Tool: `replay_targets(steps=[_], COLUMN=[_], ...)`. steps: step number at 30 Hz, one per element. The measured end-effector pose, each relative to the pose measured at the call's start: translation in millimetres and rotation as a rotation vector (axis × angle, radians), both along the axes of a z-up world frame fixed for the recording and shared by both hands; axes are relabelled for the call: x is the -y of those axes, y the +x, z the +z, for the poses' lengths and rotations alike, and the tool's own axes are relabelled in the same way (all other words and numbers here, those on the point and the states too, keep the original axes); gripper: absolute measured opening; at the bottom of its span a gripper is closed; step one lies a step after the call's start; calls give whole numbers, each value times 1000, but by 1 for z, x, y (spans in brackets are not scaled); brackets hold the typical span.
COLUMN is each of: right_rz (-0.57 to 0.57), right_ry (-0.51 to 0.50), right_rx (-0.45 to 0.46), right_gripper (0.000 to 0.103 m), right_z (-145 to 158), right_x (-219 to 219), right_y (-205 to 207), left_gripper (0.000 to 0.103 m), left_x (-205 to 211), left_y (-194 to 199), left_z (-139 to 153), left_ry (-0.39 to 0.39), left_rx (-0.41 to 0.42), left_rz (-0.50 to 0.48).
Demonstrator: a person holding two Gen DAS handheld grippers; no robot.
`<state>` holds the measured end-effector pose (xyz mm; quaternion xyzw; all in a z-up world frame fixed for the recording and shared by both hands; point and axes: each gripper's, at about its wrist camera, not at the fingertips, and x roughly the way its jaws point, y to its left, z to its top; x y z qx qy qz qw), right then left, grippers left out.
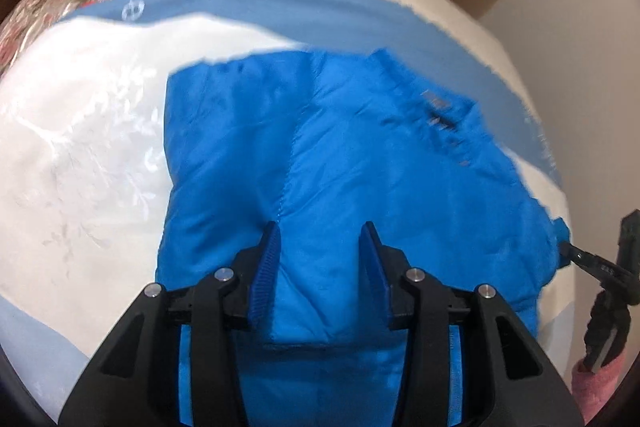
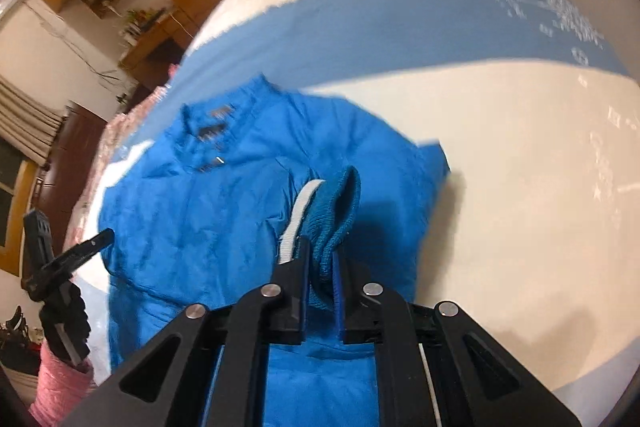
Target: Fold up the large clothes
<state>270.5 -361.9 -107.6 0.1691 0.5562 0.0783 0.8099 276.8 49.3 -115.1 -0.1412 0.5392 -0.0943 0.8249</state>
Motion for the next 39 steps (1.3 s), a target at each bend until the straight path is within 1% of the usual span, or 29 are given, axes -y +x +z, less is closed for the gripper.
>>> replay_targets(steps=[2, 3, 5, 6, 8, 9, 10, 12, 14, 17, 19, 21, 22, 24, 25, 27, 28, 29, 30, 31, 33, 35, 37, 39], right_rz=[-5, -6, -12, -18, -31, -41, -45, -22, 16, 55, 64, 47, 43, 33, 22, 9, 6, 7, 13, 19, 49, 81, 122, 132], right_ry=[0, 15, 31, 38, 34, 15, 9, 54, 83, 37, 30, -21, -31, -19, 9, 37, 40, 37, 37, 37, 53, 62, 60, 29], right_rx=[-41, -51, -43, -36, 8, 35, 59, 96, 95, 64, 43, 3, -12, -31, -37, -45, -47, -39, -18, -3, 38, 50, 41, 18], right_gripper=[9, 10, 10, 11, 16, 18, 18, 18, 18, 18, 18, 18, 13, 8, 7, 6, 7, 7, 12, 13, 13, 13, 14, 14], right_z=[-17, -25, -26, -23, -3, 8, 19, 35, 40, 28, 18, 0, -9, -23, -29, -32, -29, -25, -16, -9, 8, 16, 16, 6], right_x=[2, 2, 4, 6, 11, 12, 12, 7, -6, -30, -39, -41, -42, -39, -35, -31, -30, -31, -31, -33, -38, -45, -55, -63], right_y=[0, 0, -2, -4, -10, -13, -14, -11, -3, 11, 18, 26, 30, 35, 37, 39, 38, 36, 30, 27, 12, 3, -7, -8], left_gripper=[40, 40, 40, 40, 40, 40, 40, 40, 40, 40, 40, 40, 40, 40, 40, 40, 40, 40, 40, 40, 40, 40, 40, 40], left_x=[1, 1, -1, -2, -3, -2, -1, 8, 21, 41, 50, 50, 48, 44, 44, 46, 48, 49, 50, 51, 53, 58, 64, 68], left_y=[2, 2, 2, 2, -1, -2, -4, -2, 3, 15, 23, 32, 36, 41, 43, 45, 45, 43, 39, 32, 16, 1, -12, -16], left_z=[-12, -14, -13, -10, 3, 11, 20, 32, 35, 28, 17, 3, -5, -10, -12, -10, -8, -3, 2, 9, 21, 27, 24, 14], left_ry=[24, 32, 32, 31, 41, 39, 39, 38, 47, 97, 105, 121, 106, 85, 86, 108, 125, 134, 131, 119, 120, 124, 122, 143], left_rx=[-15, -13, -16, -19, -8, 12, 37, 67, 73, 65, 36, 3, -14, -19, -18, -22, -27, -26, -17, -2, 28, 39, 32, 17], left_rz=[-10, -14, -14, -12, -12, -17, -24, -40, -64, -95, -102, -91, -82, -76, -75, -81, -85, -84, -82, -87, -107, -132, -157, -165])
